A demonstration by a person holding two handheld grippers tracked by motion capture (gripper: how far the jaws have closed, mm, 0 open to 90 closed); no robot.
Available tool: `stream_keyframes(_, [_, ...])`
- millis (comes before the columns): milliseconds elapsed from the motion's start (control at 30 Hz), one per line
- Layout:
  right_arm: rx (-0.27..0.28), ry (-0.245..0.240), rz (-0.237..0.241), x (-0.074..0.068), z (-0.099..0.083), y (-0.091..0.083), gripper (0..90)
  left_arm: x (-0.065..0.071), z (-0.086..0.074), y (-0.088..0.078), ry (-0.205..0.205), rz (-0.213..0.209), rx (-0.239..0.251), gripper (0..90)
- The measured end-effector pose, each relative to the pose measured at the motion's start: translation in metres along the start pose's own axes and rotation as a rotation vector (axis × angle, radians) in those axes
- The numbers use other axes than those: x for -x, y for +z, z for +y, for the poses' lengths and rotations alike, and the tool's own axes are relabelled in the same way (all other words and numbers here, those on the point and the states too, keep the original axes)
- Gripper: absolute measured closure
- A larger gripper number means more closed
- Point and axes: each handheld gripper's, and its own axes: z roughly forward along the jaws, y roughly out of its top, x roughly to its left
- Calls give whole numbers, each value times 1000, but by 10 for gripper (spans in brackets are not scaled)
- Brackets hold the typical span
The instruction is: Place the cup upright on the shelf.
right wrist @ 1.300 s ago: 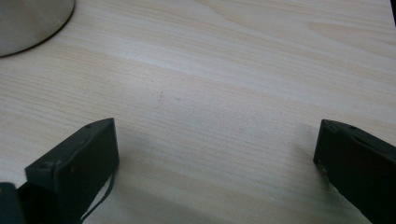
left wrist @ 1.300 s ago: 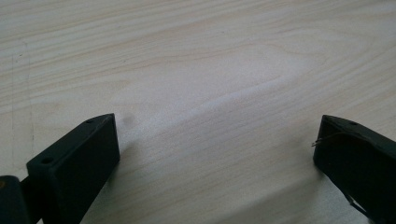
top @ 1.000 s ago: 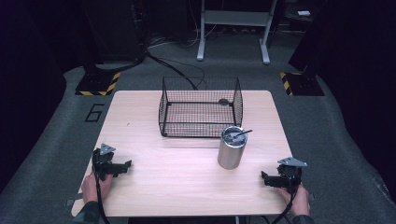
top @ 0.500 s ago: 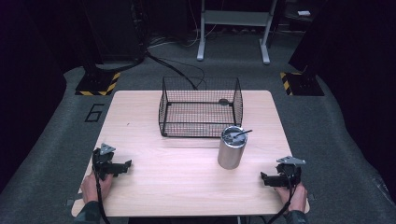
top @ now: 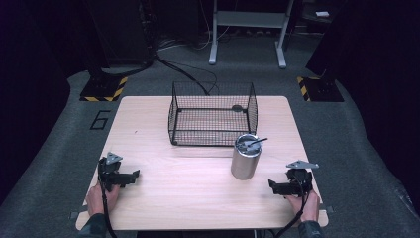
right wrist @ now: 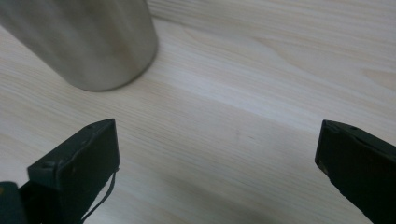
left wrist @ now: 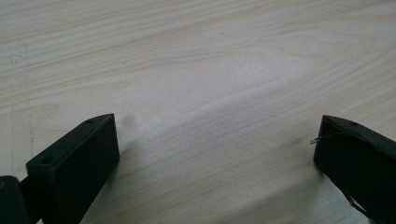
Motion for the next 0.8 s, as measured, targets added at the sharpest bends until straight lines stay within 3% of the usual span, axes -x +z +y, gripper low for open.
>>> stream_keyframes(67, [12, -28, 15, -9, 7, -5, 0, 0, 0, 1, -3, 0, 4, 1])
stream_keyframes(233, [45, -25, 50, -18, 18, -13, 0, 0, 0, 1, -7, 1, 5, 1])
stream_keyframes(267, [78, -40, 68, -28, 24, -17, 0, 0, 0, 1, -7, 1, 5, 1])
stream_keyframes(367, [92, -33, 105, -38, 30, -18, 0, 0, 0, 1, -5, 1, 4, 1])
stream_keyframes(600, [126, -66, 132, -60, 47, -20, 0, 0, 0, 1, -5, 1, 5, 1])
stream_keyframes(800, [142, -85, 135, -72, 62, -16, 0, 0, 0, 1, -6, 1, 5, 1])
